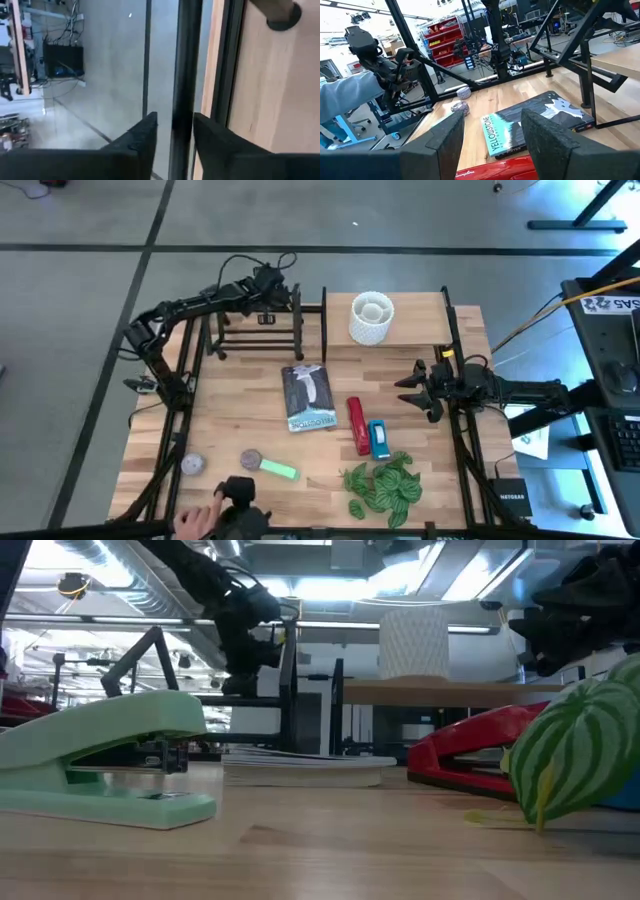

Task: Stock shelves
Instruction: Adjust the black bookshelf

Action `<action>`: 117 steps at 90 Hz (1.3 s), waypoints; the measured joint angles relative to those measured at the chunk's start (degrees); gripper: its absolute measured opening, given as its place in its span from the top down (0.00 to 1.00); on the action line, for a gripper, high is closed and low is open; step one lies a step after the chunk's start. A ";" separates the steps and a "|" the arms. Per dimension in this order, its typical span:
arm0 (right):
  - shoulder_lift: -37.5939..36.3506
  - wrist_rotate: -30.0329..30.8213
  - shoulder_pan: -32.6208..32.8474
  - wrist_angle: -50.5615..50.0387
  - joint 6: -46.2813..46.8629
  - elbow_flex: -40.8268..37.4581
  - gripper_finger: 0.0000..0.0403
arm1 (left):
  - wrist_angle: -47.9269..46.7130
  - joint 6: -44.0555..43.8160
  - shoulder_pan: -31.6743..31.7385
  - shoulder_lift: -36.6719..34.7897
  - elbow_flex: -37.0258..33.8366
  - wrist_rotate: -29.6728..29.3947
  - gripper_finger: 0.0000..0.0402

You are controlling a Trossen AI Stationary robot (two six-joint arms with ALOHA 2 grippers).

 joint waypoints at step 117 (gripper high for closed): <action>0.01 0.01 0.02 0.02 0.00 0.00 0.55 | -11.96 -56.53 -17.14 -17.02 -19.32 13.06 0.83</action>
